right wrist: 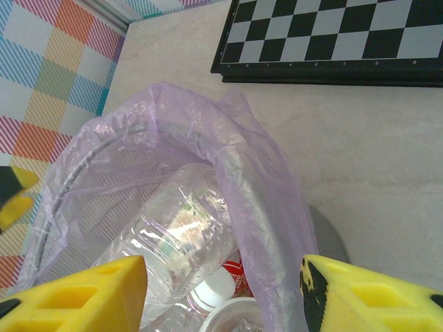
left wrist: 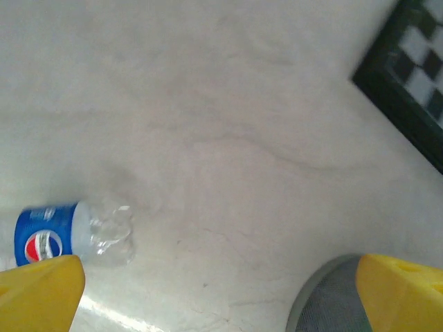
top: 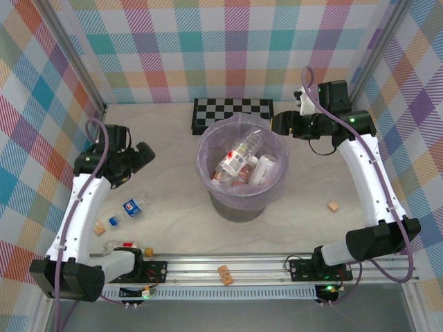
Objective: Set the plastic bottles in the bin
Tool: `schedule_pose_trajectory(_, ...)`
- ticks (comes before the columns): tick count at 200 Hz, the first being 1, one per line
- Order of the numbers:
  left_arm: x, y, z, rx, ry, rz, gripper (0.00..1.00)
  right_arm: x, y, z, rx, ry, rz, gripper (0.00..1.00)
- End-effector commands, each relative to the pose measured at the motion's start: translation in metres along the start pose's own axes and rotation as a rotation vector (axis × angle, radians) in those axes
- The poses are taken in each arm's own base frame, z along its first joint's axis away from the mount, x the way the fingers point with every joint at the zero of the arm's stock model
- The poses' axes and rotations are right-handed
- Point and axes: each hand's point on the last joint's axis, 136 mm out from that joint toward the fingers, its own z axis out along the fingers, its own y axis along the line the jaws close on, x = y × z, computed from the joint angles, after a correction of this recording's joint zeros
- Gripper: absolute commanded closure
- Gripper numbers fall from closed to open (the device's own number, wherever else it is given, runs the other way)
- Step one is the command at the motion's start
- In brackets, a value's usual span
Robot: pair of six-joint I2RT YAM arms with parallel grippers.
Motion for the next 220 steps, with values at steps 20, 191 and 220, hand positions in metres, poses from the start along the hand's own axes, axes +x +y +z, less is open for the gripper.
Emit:
schedule_pose_trajectory(20, 0.018, 0.057, 0.008, -0.151, -0.054, -0.37, 0.0, 0.002, 0.002, 0.004, -0.018, 0.01, -0.027, 0.39)
schedule_pose_trajectory(191, 0.068, 0.105, 0.098, -0.287, 0.031, -0.802, 0.0, 0.012, -0.004, 0.004, 0.01, 0.036, -0.034, 0.4)
schedule_pose_trajectory(220, 0.072, 0.105, 0.111, -0.279, 0.044, -0.824, 0.0, 0.012, -0.006, 0.005, 0.012, 0.043, -0.032, 0.4)
